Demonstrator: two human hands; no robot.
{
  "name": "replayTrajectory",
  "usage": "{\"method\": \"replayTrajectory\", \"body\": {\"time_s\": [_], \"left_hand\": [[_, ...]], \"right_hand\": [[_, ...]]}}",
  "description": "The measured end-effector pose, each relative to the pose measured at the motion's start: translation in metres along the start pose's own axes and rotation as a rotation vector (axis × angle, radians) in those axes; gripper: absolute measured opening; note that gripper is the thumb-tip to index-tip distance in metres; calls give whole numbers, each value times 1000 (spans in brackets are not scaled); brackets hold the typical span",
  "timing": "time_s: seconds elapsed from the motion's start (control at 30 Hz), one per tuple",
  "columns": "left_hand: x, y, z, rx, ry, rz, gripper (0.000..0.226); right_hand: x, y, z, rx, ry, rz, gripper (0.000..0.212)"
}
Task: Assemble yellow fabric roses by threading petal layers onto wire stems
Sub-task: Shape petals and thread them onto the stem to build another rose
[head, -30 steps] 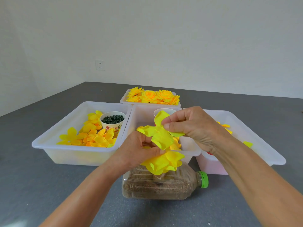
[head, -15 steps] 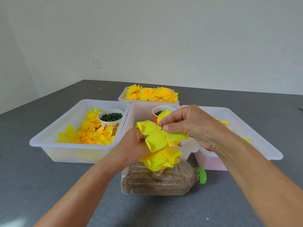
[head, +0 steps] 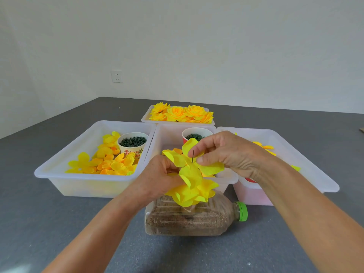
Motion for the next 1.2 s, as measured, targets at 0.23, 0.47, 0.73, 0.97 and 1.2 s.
{"method": "replayTrajectory", "body": {"time_s": [0.23, 0.47, 0.73, 0.97, 1.2], "left_hand": [[1, 8, 8, 12, 59, -59, 13], [1, 10, 11, 38, 62, -53, 14], [2, 5, 2, 55, 20, -23, 18], [1, 9, 12, 55, 52, -55, 13], [2, 11, 15, 60, 60, -69, 7]], "right_hand": [[-11, 2, 3, 22, -29, 41, 41], [-24, -5, -2, 15, -52, 186, 21], [-27, -2, -8, 166, -57, 74, 33], [31, 10, 10, 124, 324, -258, 35], [52, -21, 6, 528, 354, -226, 45]]}}
Point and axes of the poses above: each hand's wrist, its own x-axis away from the middle knuckle, its own y-axis out of the back of the hand, z = x × y, the point moved 9 cm from there along -x, towards the middle knuckle, and after that the axes turned 10 degrees about z, right-handed, at the moved point
